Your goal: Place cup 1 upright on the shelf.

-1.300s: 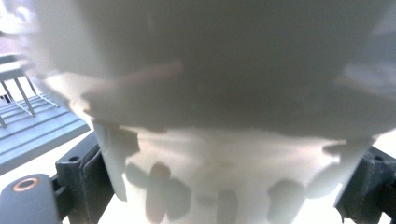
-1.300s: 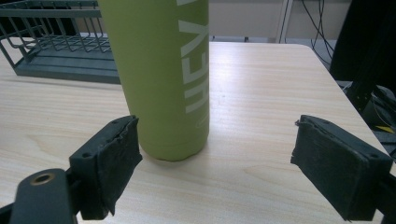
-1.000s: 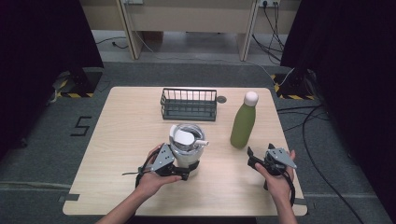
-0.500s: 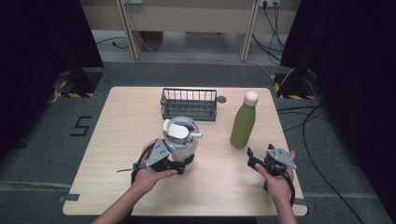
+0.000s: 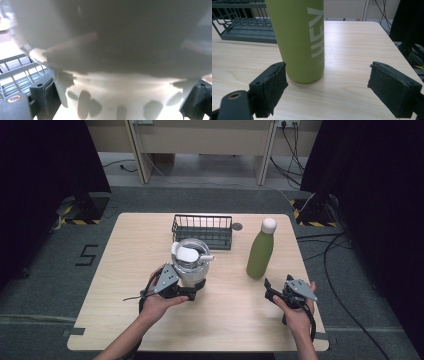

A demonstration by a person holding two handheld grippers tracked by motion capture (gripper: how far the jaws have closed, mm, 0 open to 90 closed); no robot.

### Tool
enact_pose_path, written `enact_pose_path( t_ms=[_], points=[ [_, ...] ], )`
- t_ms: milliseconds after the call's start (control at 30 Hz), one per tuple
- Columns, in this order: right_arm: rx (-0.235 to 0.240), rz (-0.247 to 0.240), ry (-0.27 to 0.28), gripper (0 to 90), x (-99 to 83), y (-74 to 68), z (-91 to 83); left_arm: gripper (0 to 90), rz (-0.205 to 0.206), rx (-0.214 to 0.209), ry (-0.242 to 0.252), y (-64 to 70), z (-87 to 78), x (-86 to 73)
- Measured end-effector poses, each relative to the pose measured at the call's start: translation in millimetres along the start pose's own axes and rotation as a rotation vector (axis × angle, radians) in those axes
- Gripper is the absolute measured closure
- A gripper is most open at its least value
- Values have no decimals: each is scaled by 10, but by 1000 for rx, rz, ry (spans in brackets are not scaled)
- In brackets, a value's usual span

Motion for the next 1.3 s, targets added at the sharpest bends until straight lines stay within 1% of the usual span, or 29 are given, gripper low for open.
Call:
enact_pose_path(
  t_ms=[133, 433, 900, 1167, 1300],
  points=[
    [0, 0, -3, 148, -6, 0, 1, 101, -6, 9, 2, -39, 5, 26],
    [0, 0, -2, 149, -7, -1, -3, 101, 1, 31, 3, -141, 34, 94],
    [5, -3, -1, 149, -11, -18, -2, 101, 4, 49, 11, -264, 83, 191],
    [4, 2, 1, 149, -4, -20, -6, 101, 4, 60, 15, -313, 99, 225],
    [4, 1, 1, 149, -4, -20, -6, 101, 10, 65, 12, -348, 116, 237]
  ],
)
Point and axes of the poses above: each handheld gripper's, and its own axes: z roughly forward along the jaws, x roughly out of its top, y roughly to its right, the point moved 9 cm from there along z, roughly forward along the jaws
